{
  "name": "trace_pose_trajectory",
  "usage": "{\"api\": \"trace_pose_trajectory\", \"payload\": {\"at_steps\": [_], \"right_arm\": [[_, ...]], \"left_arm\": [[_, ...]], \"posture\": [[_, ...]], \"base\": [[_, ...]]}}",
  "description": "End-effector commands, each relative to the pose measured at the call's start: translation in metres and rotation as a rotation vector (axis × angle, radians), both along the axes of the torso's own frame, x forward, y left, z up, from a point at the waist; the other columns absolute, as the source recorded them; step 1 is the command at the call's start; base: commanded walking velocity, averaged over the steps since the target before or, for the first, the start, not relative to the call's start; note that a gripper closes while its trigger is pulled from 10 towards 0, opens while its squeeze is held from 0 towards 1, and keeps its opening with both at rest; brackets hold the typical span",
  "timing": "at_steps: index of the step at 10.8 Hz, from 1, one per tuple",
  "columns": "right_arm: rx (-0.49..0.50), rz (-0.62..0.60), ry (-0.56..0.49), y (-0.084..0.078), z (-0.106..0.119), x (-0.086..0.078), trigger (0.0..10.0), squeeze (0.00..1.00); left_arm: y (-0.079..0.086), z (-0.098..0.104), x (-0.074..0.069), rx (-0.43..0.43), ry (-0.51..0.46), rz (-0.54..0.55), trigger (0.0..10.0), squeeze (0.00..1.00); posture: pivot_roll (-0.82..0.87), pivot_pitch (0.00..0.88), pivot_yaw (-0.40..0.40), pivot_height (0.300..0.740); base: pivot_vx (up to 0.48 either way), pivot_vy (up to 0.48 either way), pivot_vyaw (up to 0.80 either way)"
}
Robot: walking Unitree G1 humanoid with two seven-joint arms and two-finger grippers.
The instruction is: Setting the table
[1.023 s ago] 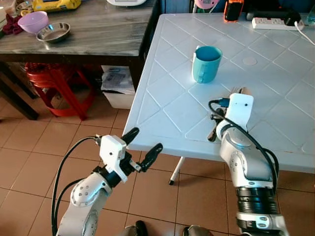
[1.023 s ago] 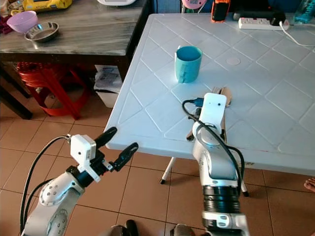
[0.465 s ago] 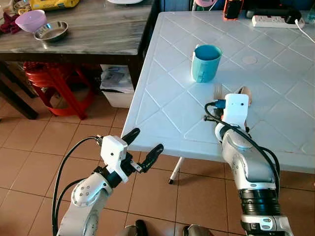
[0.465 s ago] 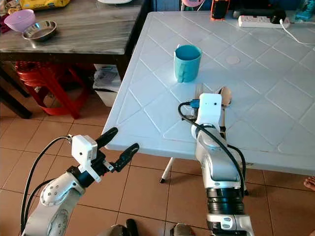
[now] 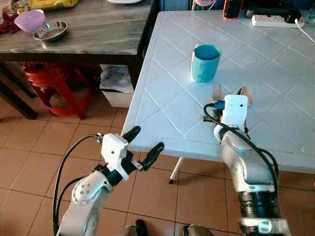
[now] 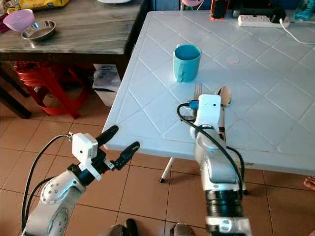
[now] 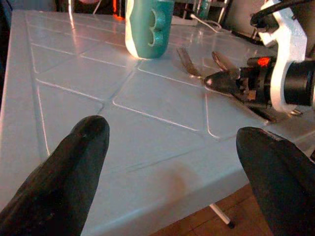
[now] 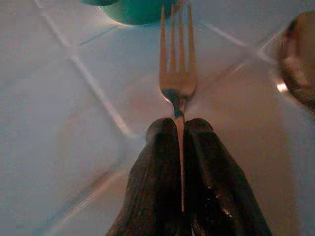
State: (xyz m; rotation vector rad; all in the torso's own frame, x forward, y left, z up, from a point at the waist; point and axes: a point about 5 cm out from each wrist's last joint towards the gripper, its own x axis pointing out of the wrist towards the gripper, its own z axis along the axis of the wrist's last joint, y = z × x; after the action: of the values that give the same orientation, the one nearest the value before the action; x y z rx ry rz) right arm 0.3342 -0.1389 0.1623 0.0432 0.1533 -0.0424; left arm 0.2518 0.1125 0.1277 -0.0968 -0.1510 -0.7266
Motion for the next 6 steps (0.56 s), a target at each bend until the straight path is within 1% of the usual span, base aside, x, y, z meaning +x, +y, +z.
{"api": "trace_pose_trajectory", "payload": {"at_steps": [1, 2, 4, 5, 6], "right_arm": [[0.015, 0.027, 0.008, 0.008, -0.003, -0.003, 0.0, 0.00], [0.030, 0.032, -0.057, 0.009, 0.007, -0.006, 10.0, 0.00], [0.093, 0.047, -0.147, 0.011, 0.018, -0.013, 10.0, 0.00], [0.098, 0.051, -0.180, 0.014, 0.023, -0.015, 10.0, 0.00], [0.096, 0.042, -0.198, 0.016, 0.027, -0.016, 10.0, 0.00]], "left_arm": [[0.001, -0.001, -0.001, 0.013, -0.005, 0.000, 10.0, 0.00], [0.005, 0.000, 0.002, 0.012, -0.015, 0.018, 10.0, 0.00], [0.017, 0.002, 0.012, 0.017, -0.029, 0.104, 10.0, 0.00], [0.026, 0.001, 0.021, 0.032, -0.028, 0.224, 10.0, 0.00], [0.033, 0.003, 0.028, 0.035, -0.025, 0.297, 10.0, 0.00]], "posture": [[-0.10, 0.209, 0.093, 0.740], [-0.10, 0.202, 0.092, 0.740], [-0.10, 0.193, 0.091, 0.740], [-0.10, 0.190, 0.092, 0.740], [-0.11, 0.188, 0.093, 0.740]], "base": [[0.000, 0.000, 0.00], [0.000, 0.000, 0.00], [0.000, 0.000, 0.00], [0.000, 0.000, 0.00], [0.000, 0.000, 0.00]]}}
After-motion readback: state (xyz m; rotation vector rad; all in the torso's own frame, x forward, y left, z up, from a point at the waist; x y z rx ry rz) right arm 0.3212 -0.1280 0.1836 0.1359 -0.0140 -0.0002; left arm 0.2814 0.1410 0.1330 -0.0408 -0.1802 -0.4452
